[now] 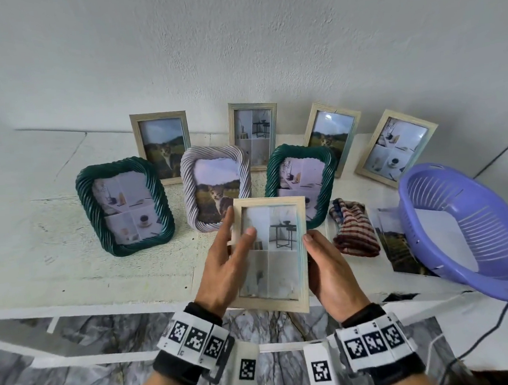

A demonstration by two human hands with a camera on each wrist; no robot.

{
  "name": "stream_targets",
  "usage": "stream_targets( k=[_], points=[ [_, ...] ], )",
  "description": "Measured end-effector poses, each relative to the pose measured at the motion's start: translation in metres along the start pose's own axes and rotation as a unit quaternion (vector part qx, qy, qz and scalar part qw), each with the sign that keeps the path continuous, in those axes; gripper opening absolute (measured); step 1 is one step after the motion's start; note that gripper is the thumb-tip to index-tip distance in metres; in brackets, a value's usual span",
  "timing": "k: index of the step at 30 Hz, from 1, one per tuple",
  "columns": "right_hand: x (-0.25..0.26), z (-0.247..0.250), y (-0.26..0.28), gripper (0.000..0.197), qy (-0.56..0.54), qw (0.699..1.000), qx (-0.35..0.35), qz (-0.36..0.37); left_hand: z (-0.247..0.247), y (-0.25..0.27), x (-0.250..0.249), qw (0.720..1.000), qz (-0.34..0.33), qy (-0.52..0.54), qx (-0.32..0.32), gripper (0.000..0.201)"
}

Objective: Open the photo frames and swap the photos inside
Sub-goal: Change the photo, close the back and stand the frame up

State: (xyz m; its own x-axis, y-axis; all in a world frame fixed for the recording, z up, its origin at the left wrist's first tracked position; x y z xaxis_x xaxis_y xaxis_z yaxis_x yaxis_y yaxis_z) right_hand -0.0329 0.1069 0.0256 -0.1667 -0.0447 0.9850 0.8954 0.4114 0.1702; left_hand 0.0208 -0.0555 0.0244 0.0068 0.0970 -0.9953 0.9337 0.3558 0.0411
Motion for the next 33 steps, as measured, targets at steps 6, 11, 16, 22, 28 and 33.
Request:
stream_targets(
  k=[6, 11, 16, 22, 28, 33],
  points=[
    [0.026, -0.02, 0.003, 0.032, 0.063, 0.991, 0.02, 0.113, -0.022, -0.004, 0.007, 0.995, 0.048, -0.058, 0.064, 0.147],
    [0.043, -0.033, 0.008, 0.027, 0.138, 0.972, 0.078, 0.172, -0.027, -0.006, 0.007, 0.988, 0.092, 0.094, 0.082, 0.116],
    [0.032, -0.043, 0.013, 0.047, 0.174, 0.966, 0.095, 0.165, -0.035, 0.006, 0.002, 0.969, 0.115, 0.183, 0.12, 0.104],
    [0.035, -0.032, 0.013, 0.037, 0.231, 0.953, 0.055, 0.19, -0.029, -0.001, 0.01, 0.977, 0.106, 0.155, 0.106, 0.109],
    [0.04, -0.019, 0.013, 0.027, 0.305, 0.923, 0.015, 0.232, -0.026, -0.002, 0.009, 0.981, 0.111, 0.118, 0.104, 0.109],
    [0.052, -0.009, 0.018, 0.016, 0.465, 0.833, -0.087, 0.286, -0.022, -0.002, 0.006, 0.985, 0.108, 0.097, 0.096, 0.114]
  ],
)
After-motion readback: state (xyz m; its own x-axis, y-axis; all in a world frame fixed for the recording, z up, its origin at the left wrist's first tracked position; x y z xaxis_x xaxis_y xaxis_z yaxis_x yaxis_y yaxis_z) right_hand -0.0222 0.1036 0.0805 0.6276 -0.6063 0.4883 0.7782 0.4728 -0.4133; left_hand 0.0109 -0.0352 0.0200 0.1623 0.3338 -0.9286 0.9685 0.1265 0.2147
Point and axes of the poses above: each hand's wrist, its own y-axis away from the middle knuckle, its own z-axis out of the back of the hand, x = y × z, the point moved 9 cm from there along -y, towards the middle knuckle, and after that the axes turned 7 degrees about y, right-handed, at the moved point
